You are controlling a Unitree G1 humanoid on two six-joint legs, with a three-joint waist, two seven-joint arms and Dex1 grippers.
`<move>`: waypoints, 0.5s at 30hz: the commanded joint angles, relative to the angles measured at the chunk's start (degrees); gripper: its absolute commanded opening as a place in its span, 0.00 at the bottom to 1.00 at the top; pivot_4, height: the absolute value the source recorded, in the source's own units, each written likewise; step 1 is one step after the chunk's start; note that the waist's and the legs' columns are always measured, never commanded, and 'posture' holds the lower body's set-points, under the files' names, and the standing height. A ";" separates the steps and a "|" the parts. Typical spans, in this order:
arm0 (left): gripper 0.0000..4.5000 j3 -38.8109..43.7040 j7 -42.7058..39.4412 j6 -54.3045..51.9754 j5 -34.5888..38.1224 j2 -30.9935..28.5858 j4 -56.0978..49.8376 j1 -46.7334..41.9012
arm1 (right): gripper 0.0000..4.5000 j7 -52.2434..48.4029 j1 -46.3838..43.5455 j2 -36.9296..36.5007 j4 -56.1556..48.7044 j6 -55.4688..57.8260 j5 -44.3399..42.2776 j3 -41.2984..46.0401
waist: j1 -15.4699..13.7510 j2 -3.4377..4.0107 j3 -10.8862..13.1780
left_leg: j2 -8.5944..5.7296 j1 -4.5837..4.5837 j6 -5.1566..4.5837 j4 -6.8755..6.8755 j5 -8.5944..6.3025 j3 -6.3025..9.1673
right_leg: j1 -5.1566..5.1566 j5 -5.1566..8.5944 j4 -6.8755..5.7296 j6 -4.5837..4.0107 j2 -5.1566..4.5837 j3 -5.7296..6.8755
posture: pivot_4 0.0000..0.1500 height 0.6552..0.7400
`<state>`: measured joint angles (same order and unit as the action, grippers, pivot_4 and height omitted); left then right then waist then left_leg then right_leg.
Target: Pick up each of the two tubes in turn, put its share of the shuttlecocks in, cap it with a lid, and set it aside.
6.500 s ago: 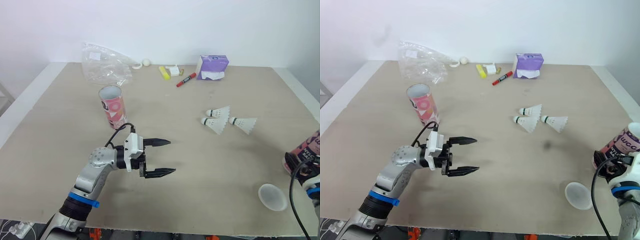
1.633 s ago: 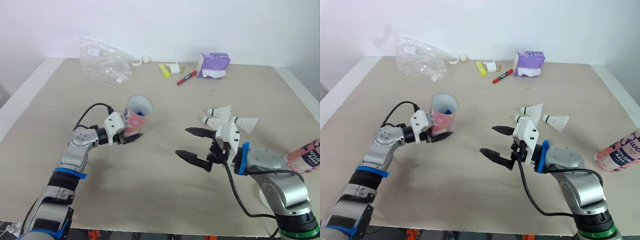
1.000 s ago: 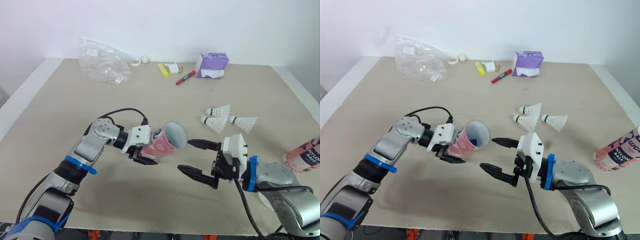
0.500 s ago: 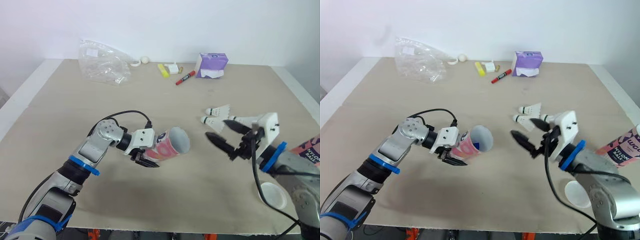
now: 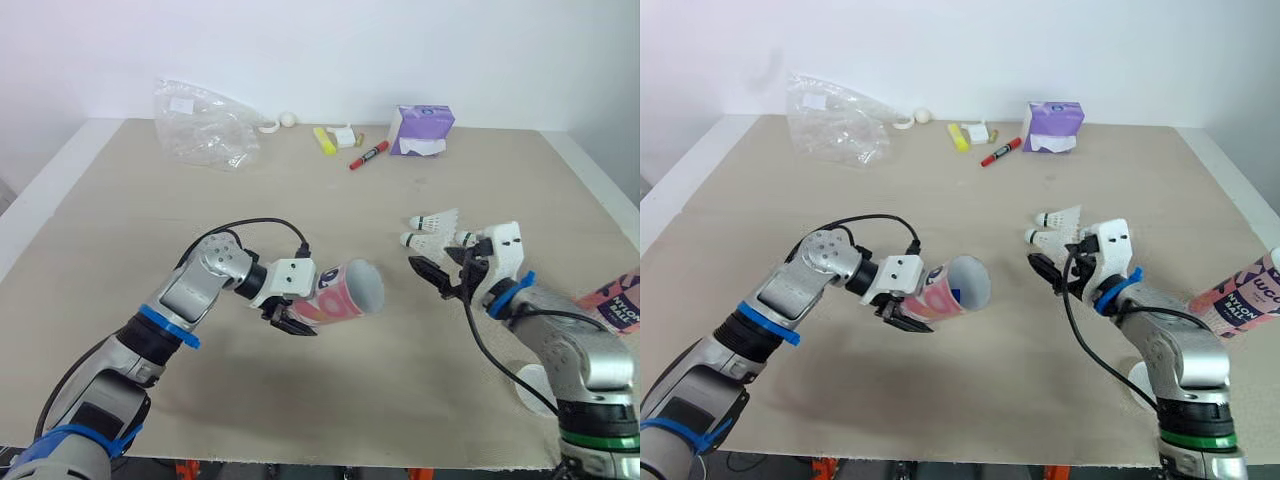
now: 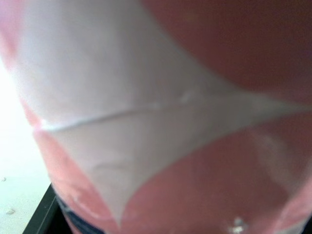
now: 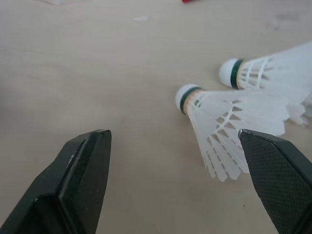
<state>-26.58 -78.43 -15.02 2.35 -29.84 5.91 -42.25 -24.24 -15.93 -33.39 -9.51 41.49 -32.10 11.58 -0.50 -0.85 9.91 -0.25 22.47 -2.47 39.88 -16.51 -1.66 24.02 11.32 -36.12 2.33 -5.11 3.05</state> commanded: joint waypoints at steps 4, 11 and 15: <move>0.66 -0.01 0.03 -0.19 -0.27 -0.42 -1.63 0.17 | 0.94 0.26 -4.33 1.42 3.30 -0.25 2.03 -0.57 | 0.03 0.00 0.00 | -0.01 0.00 0.00 0.00 0.00 -0.04 | 0.01 0.00 0.00 0.01 0.00 -0.05 | 1.00 1.00; 0.66 0.00 0.71 -0.54 -0.14 -0.17 -1.76 0.46 | 0.25 0.47 -7.15 4.14 7.80 -1.26 4.03 -1.02 | 0.05 0.01 0.00 | 0.00 0.00 0.00 0.00 0.00 -0.04 | 0.03 -0.01 -0.03 0.00 0.00 -0.04 | 1.00 1.00; 0.66 -0.05 1.05 -0.39 -0.21 0.06 -1.50 0.62 | 0.01 0.48 -7.91 4.46 9.92 -2.47 5.41 -1.01 | 0.05 0.01 0.00 | -0.01 0.01 -0.01 0.00 0.00 -0.08 | 0.04 -0.01 -0.03 0.01 -0.01 -0.08 | 1.00 1.00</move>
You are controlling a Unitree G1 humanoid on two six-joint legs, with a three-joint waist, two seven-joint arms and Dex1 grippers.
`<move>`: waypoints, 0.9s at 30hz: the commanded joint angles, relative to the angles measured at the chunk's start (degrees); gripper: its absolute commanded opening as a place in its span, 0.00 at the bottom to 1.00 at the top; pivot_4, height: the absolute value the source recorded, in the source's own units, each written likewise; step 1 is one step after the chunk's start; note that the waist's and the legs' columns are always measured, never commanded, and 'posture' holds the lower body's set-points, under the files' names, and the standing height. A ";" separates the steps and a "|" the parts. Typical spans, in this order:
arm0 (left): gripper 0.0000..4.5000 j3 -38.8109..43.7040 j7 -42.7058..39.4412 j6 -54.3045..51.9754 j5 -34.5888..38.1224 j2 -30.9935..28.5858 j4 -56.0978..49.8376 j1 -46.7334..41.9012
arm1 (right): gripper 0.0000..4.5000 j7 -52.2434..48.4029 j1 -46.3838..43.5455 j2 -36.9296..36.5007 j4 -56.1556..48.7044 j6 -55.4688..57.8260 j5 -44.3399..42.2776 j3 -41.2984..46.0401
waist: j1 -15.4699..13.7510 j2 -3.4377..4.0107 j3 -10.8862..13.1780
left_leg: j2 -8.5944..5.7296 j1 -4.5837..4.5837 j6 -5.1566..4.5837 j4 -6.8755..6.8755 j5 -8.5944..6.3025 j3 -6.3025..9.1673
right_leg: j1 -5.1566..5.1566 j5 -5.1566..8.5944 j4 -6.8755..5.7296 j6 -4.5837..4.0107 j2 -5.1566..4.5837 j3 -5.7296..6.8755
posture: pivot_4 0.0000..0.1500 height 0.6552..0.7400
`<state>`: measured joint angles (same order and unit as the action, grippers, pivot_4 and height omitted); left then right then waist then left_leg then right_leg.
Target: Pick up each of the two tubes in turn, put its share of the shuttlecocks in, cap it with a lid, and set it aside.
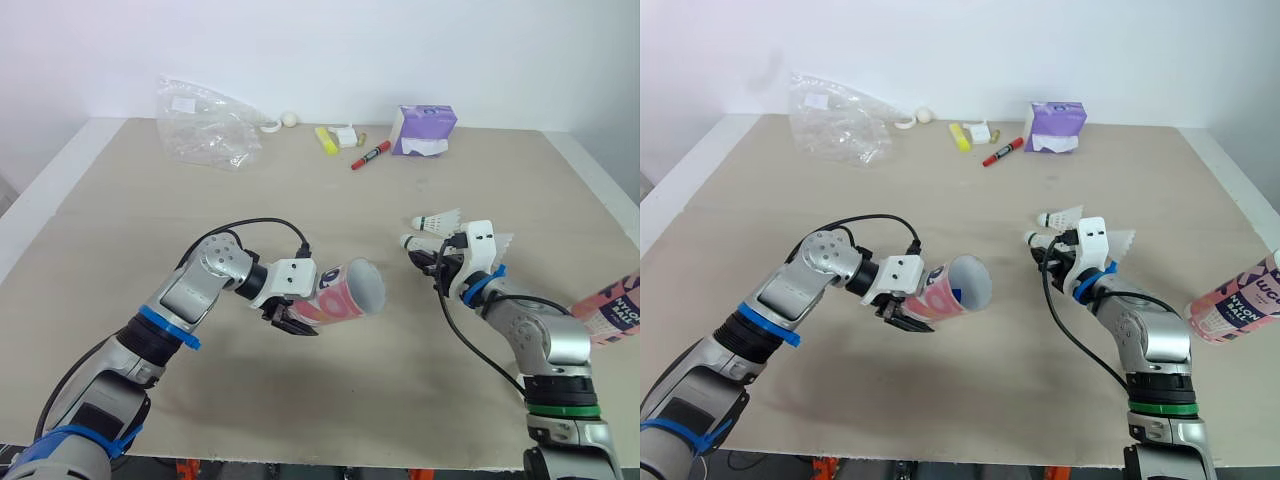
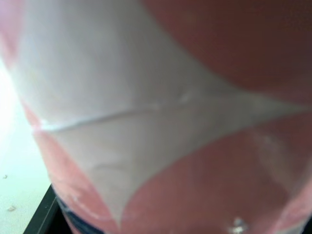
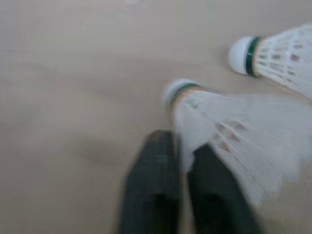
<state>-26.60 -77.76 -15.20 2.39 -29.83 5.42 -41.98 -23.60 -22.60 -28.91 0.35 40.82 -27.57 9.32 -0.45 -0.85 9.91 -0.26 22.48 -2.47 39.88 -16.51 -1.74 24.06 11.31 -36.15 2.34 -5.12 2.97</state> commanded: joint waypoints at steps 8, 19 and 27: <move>0.66 -0.03 0.78 -0.78 0.01 0.41 -0.50 0.65 | 0.01 -7.73 2.25 -8.71 -12.35 -7.99 5.65 -1.01 | -0.08 0.07 -0.03 | -0.03 0.04 -0.01 0.00 -0.01 0.01 | 0.03 0.01 0.00 0.03 -0.03 0.00 | 1.00 1.00; 0.66 -0.59 -1.12 -5.46 0.79 0.11 -0.14 -0.60 | 0.01 -35.60 8.10 -33.26 -31.14 -38.25 10.17 2.48 | -0.11 0.05 -0.02 | -0.01 -0.03 -0.09 0.06 -0.06 0.03 | -0.08 0.25 0.04 0.43 -0.03 0.04 | 1.00 1.00; 0.66 -1.35 -1.50 -7.50 0.02 -0.36 -0.40 -2.03 | 0.01 -38.04 8.16 -34.87 -34.49 -35.78 8.68 2.26 | -0.06 0.00 0.01 | 0.00 -0.02 -0.09 0.12 -0.06 0.00 | -0.06 0.05 0.03 0.15 -0.03 0.00 | 1.00 1.00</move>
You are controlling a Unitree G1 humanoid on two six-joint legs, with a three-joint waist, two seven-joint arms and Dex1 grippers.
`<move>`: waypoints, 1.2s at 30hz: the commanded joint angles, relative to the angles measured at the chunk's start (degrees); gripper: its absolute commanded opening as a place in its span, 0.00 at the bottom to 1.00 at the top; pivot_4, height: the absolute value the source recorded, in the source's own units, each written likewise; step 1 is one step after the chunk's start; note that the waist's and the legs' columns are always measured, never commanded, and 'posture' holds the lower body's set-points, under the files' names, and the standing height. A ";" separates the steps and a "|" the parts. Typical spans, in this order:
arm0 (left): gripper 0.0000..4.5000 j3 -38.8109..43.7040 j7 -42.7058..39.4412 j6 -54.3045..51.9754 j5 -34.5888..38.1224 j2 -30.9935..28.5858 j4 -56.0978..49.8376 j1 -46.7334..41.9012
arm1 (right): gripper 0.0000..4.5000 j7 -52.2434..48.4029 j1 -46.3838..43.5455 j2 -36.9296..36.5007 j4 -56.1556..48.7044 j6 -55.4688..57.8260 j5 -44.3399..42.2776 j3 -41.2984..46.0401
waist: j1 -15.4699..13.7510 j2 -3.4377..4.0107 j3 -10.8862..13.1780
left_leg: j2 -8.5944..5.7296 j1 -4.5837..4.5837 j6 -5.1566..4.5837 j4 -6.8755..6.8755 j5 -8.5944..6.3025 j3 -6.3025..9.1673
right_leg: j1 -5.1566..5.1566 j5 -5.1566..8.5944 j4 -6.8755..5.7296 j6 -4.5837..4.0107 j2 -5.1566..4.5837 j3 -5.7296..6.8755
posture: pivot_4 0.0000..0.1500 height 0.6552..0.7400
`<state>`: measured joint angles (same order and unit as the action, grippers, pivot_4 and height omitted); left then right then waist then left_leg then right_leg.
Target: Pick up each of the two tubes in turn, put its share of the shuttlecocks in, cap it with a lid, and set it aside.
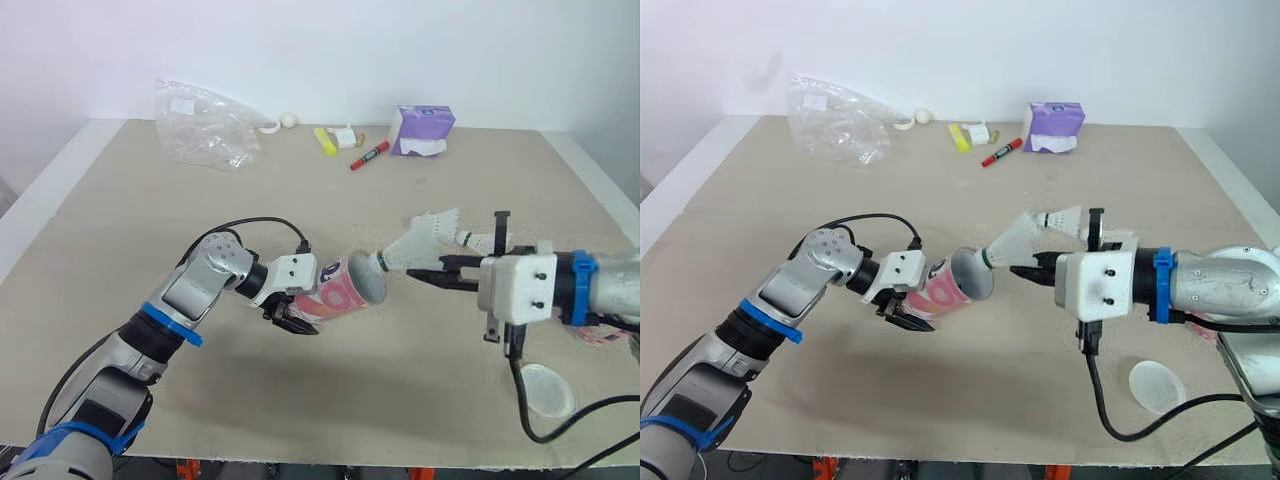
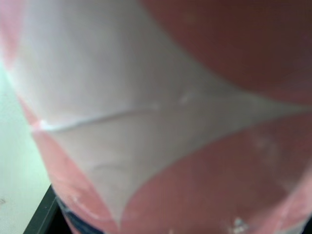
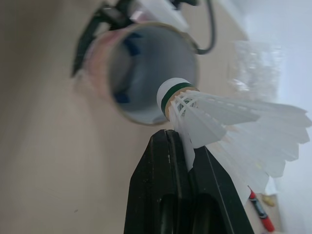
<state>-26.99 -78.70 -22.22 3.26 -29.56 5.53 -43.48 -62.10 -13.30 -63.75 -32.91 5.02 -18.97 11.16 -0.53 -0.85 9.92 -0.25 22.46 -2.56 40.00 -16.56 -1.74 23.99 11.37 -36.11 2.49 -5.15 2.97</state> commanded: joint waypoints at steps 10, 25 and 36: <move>0.66 -1.18 2.05 -2.87 -2.18 1.77 -0.60 -2.65 | 0.15 -0.01 -4.39 2.11 -2.14 -0.37 1.79 -5.14 | -0.13 -0.01 0.01 | -0.03 0.05 0.00 0.11 0.00 0.01 | 0.00 -0.03 0.00 0.04 -0.03 0.01 | 1.00 1.00; 0.66 -1.92 3.33 -2.12 -3.82 2.51 0.21 -4.19 | 0.99 20.03 1.90 10.78 12.06 32.26 -21.04 14.28 | -0.24 -0.31 0.01 | -0.03 0.11 -0.02 0.27 0.01 0.11 | -0.10 -0.17 0.00 -0.09 -0.10 0.13 | 1.00 1.00; 0.66 -2.23 3.05 -2.31 -3.27 2.63 -1.86 -3.41 | 0.99 29.91 -2.90 17.70 35.55 24.66 -5.70 8.95 | -0.02 0.04 -0.04 | -0.05 0.19 -0.08 0.27 0.00 -0.14 | 0.10 -0.21 -0.03 0.00 -0.05 -0.12 | 1.00 1.00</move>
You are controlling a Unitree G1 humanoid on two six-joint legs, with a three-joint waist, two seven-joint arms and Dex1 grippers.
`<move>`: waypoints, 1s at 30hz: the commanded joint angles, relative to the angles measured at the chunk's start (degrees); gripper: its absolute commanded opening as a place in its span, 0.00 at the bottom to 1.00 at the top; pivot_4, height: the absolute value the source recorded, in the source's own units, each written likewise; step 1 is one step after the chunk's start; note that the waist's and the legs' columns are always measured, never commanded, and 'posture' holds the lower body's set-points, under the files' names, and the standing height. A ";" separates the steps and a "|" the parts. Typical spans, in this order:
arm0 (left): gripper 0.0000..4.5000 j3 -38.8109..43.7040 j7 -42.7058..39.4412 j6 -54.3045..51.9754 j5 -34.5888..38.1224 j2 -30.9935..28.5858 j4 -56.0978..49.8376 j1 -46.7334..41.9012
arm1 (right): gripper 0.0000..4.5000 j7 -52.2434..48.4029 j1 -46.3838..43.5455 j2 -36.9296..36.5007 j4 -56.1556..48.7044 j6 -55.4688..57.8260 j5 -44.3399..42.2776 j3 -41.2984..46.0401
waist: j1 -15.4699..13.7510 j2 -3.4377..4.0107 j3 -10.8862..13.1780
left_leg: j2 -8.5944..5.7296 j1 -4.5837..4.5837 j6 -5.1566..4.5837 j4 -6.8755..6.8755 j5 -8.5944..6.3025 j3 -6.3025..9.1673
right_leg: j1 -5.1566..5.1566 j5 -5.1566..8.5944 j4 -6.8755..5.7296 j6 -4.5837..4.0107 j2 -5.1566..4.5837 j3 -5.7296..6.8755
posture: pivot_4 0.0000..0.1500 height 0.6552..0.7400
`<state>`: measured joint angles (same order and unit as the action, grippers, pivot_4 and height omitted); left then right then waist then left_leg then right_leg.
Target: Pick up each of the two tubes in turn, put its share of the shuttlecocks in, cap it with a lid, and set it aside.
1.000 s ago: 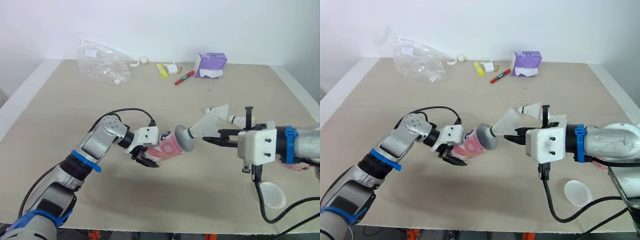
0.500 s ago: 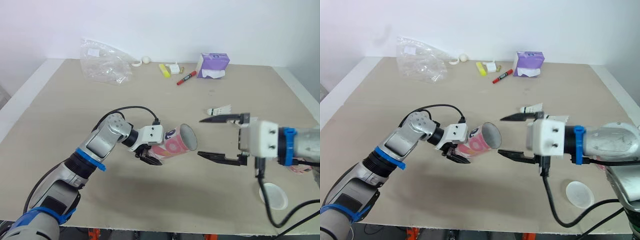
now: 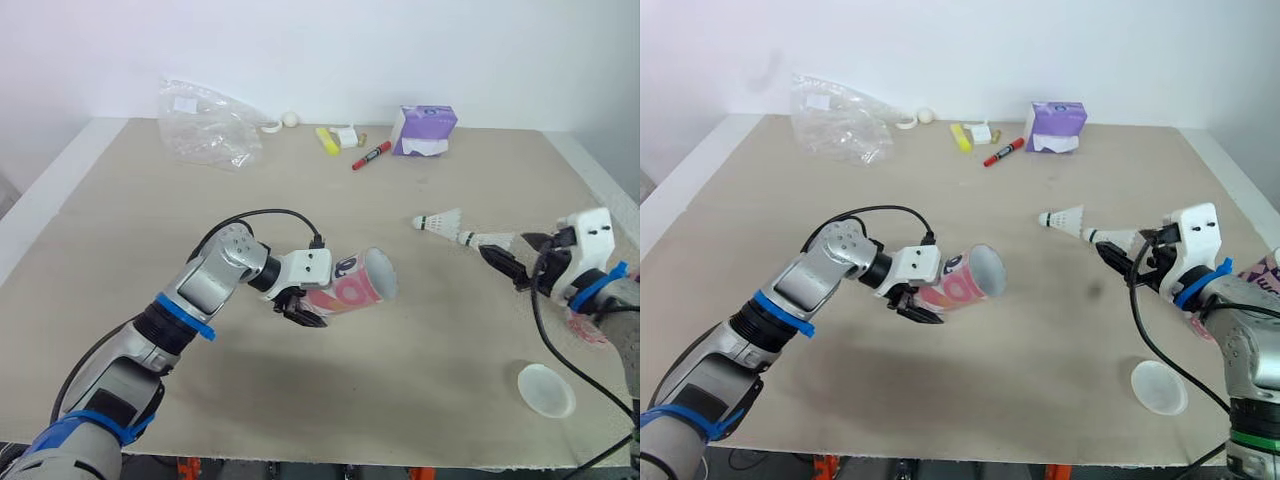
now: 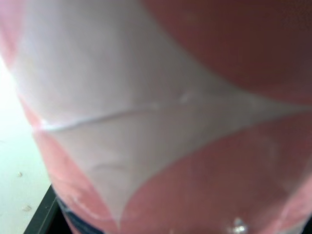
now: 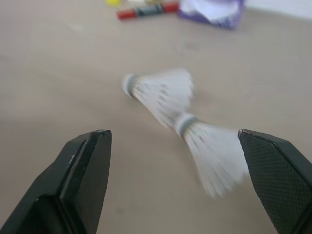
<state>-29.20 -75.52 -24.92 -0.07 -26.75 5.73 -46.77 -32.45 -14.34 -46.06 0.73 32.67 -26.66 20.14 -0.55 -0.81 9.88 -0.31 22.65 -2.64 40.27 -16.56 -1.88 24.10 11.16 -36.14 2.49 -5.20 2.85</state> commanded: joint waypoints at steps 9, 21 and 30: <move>0.66 0.02 -0.19 -0.61 0.48 -0.67 -3.84 0.79 | 0.99 -1.97 -7.68 2.15 13.48 -4.33 3.88 -1.89 | 0.06 0.01 0.00 | 0.00 0.00 -0.06 0.00 -0.04 -0.11 | 0.03 0.00 0.00 0.06 0.00 -0.13 | 1.00 1.00; 0.66 -0.15 -0.27 -1.95 0.69 -1.24 -5.38 1.35 | 0.70 -3.72 -13.72 4.13 23.17 -4.48 5.27 -3.28 | 0.09 0.02 0.00 | 0.00 -0.01 -0.11 0.00 -0.06 -0.28 | 0.10 -0.03 0.00 0.10 0.01 -0.32 | 1.00 1.00; 0.66 -0.39 -0.09 -1.91 0.48 -1.33 -5.50 1.72 | 0.00 -1.76 -15.82 5.21 27.84 -8.13 6.93 -2.54 | 0.13 0.02 0.00 | -0.01 -0.03 -0.13 0.00 -0.08 -0.38 | 0.14 -0.07 0.00 0.17 0.01 -0.46 | 1.00 1.00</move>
<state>-29.36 -75.39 -26.75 0.09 -27.84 1.81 -45.16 -34.62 -29.28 -40.59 28.74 26.04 -19.86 16.10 -0.42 -0.79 9.88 -0.32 22.62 -2.77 40.27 -16.64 -2.26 24.24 11.09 -36.14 2.65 -5.19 2.39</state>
